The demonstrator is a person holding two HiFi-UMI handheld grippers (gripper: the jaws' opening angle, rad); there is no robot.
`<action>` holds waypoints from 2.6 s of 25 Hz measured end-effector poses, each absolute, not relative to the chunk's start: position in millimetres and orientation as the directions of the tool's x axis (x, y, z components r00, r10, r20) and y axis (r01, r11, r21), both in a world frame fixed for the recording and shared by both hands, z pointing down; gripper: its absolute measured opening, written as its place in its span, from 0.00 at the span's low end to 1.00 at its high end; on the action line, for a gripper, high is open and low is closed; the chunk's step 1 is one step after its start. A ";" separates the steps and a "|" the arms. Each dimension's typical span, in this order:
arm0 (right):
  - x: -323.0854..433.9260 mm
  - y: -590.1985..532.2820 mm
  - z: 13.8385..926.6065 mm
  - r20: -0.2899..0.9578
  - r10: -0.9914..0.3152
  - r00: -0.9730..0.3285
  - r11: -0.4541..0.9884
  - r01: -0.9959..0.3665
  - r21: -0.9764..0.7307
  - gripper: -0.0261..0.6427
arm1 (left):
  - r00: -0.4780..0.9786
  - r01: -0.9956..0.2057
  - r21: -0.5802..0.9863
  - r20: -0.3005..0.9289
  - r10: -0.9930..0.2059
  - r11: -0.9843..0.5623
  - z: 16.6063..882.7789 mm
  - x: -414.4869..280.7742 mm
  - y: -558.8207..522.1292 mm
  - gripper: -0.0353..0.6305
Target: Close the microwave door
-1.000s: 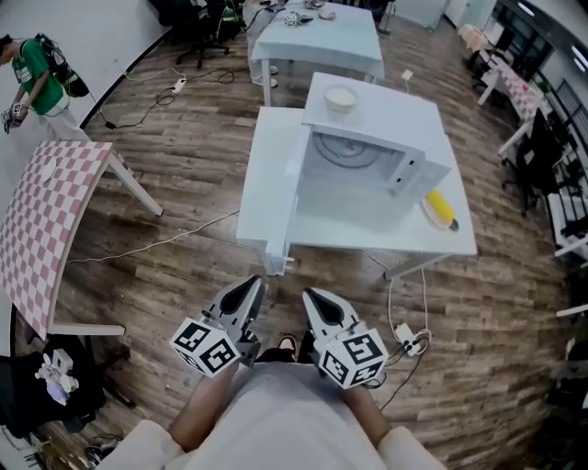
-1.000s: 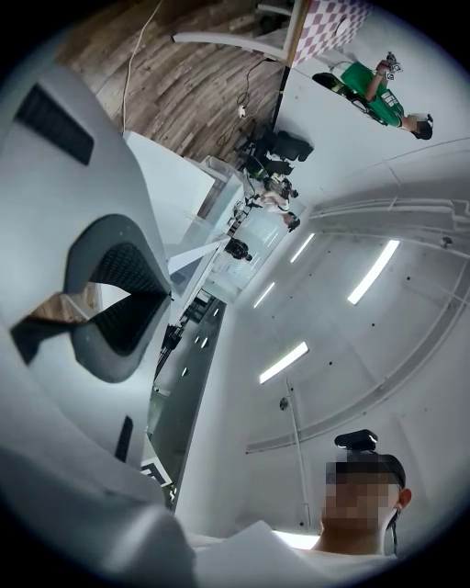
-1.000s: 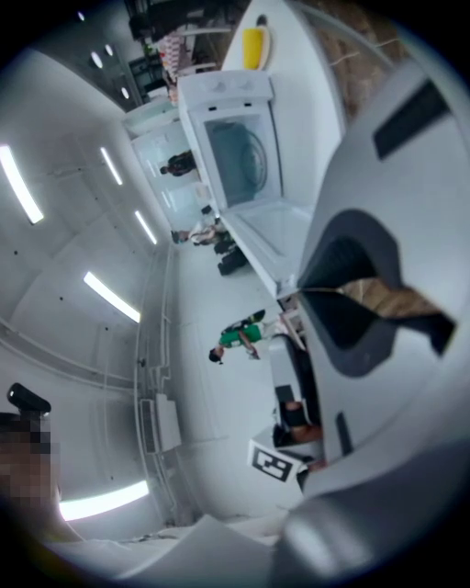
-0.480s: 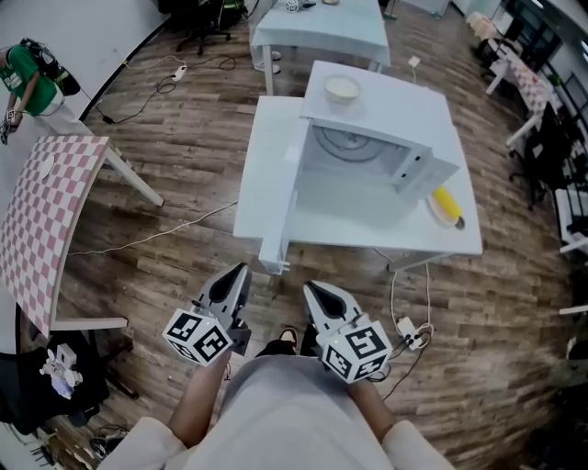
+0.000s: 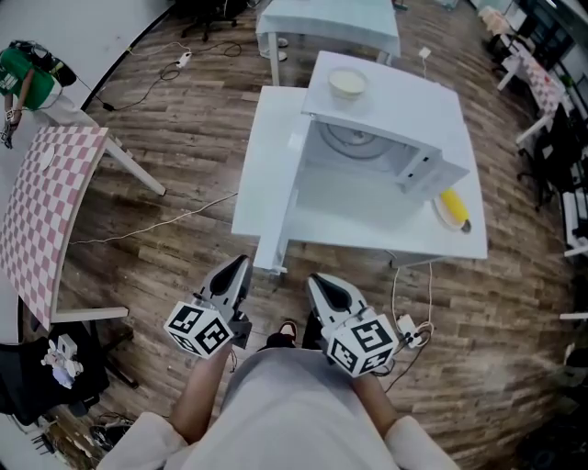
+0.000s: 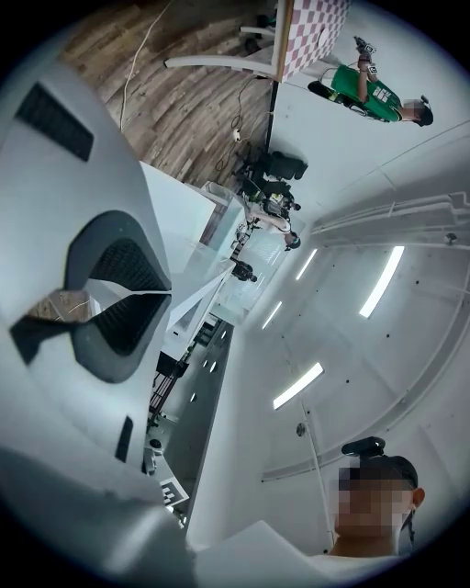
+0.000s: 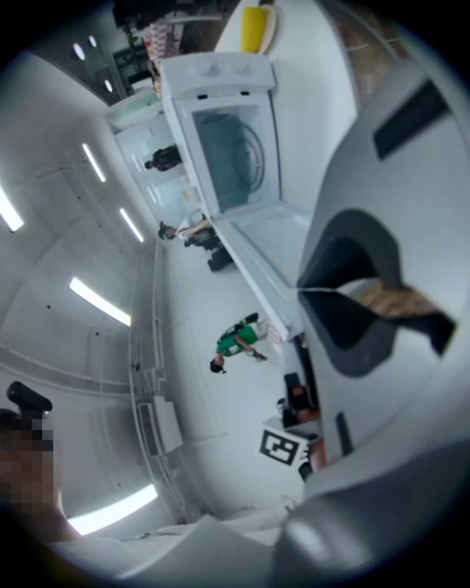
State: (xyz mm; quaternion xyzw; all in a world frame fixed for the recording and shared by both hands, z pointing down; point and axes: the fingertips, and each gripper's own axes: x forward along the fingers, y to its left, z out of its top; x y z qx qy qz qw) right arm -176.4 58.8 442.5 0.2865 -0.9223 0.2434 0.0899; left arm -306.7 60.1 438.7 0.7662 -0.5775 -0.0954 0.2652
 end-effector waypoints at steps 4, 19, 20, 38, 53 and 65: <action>-175.3 49.4 441.5 0.308 -0.474 -0.825 0.722 -0.564 -0.401 0.07 | 0.312 -0.834 0.518 0.157 -0.937 -0.191 439.9 -306.6 55.2 0.08; -151.6 28.6 447.6 0.310 -0.487 -0.817 0.694 -0.577 -0.431 0.07 | 0.408 -0.786 0.566 0.174 -0.896 -0.248 446.5 -269.1 46.2 0.08; -148.4 28.0 448.1 0.312 -0.491 -0.813 0.688 -0.582 -0.434 0.07 | 0.419 -0.781 0.569 0.176 -0.891 -0.256 447.7 -264.8 46.1 0.08; -98.3 -6.8 453.9 0.313 -0.573 -0.757 0.608 -0.649 -0.457 0.07 | 0.542 -0.710 0.615 0.166 -0.824 -0.343 452.4 -206.1 15.7 0.08; -65.7 -47.0 449.0 0.302 -0.574 -0.761 0.618 -0.644 -0.451 0.07 | 0.577 -0.689 0.617 0.149 -0.803 -0.381 449.5 -158.5 -15.4 0.08; -62.6 -55.9 448.5 0.303 -0.448 -0.841 0.720 -0.540 -0.436 0.07 | 0.572 -0.693 0.605 0.132 -0.809 -0.392 443.7 -124.4 -34.4 0.08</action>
